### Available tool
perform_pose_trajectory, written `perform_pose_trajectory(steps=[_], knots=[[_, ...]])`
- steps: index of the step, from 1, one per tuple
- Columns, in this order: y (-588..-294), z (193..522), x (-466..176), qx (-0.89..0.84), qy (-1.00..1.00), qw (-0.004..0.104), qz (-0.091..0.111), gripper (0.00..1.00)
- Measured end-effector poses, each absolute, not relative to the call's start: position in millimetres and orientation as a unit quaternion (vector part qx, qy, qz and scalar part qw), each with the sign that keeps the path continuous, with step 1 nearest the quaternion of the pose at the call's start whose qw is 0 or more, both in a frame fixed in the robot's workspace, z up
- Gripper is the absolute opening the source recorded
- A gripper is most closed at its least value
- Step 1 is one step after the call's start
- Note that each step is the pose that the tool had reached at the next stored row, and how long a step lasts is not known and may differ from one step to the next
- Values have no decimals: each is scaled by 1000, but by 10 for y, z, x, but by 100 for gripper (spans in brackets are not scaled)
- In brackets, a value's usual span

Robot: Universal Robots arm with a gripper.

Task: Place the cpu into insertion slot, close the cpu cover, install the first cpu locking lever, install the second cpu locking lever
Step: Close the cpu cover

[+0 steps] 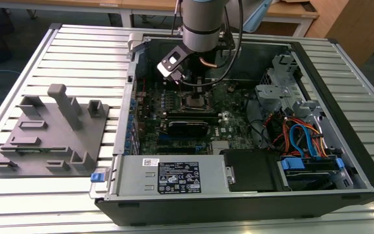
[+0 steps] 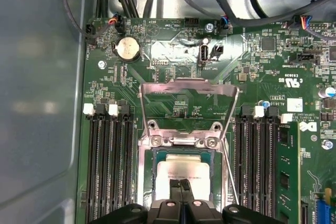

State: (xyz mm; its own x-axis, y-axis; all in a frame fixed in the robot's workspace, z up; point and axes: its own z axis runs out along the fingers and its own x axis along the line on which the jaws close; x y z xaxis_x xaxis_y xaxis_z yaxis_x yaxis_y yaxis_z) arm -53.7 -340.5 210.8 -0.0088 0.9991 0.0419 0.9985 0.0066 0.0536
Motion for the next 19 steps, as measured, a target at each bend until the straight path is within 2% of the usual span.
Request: perform_pose_trajectory(steps=[5, 10, 19], knots=[[-3405, 2168, -536, 705, 708, 4, 34, 11], [-3405, 2170, -508, 706, 708, -3, 27, 11], [-3404, 2214, -504, 710, 704, -4, 26, 11]])
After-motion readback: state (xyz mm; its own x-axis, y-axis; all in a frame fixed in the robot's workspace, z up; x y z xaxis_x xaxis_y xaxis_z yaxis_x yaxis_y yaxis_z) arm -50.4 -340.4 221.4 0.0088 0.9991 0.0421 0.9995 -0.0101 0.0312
